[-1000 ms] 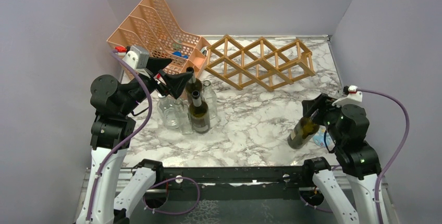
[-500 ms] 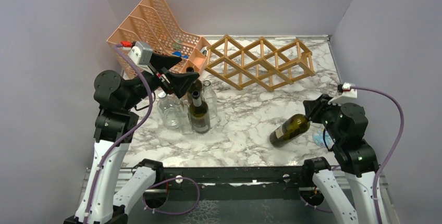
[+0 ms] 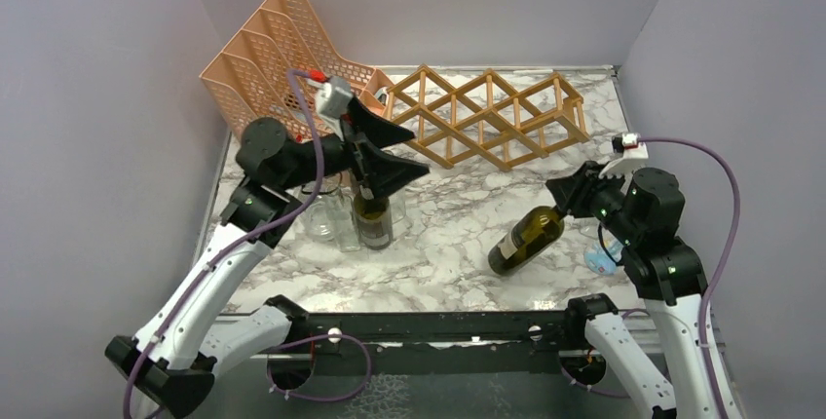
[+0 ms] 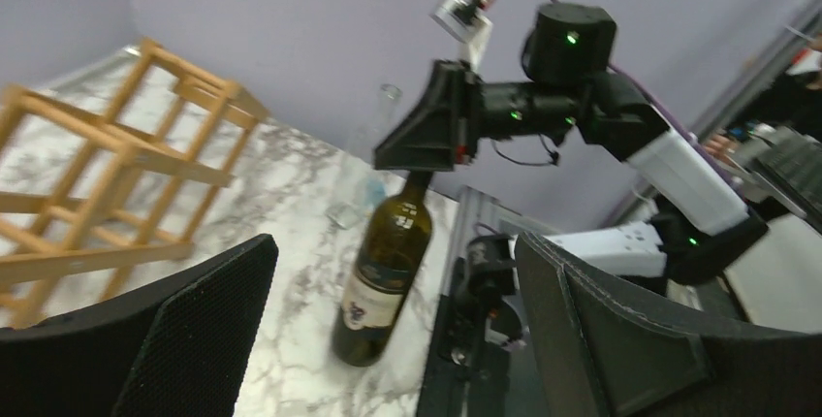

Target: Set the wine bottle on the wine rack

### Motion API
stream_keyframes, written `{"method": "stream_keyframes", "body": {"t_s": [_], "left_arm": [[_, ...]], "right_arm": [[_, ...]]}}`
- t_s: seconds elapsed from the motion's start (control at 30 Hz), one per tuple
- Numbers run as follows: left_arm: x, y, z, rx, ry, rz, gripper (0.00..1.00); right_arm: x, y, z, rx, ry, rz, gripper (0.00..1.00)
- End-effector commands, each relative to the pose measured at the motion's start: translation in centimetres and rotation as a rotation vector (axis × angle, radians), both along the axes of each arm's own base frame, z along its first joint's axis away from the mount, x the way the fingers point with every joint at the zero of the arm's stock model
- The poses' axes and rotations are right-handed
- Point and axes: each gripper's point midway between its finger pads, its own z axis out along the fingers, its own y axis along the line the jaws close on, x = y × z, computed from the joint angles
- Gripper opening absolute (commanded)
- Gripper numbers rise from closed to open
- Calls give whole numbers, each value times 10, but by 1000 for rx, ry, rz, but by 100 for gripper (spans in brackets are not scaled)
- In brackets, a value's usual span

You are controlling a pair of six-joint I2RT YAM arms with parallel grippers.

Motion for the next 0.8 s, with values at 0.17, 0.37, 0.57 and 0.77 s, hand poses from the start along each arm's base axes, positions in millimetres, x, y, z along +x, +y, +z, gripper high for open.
{"method": "stream_keyframes", "body": {"t_s": [0.17, 0.37, 0.57, 0.77], "left_arm": [[-47, -96, -55, 100, -41, -233, 98], [-42, -135, -119, 228, 1, -223, 99], [-53, -162, -172, 300, 24, -270, 99], [-46, -168, -199, 323, 22, -222, 99]], "right_arm": [[0, 34, 59, 145, -113, 161, 1], [-8, 47, 80, 171, -139, 244, 1], [-12, 57, 94, 191, -166, 314, 1], [-16, 67, 103, 225, -177, 382, 1]]}}
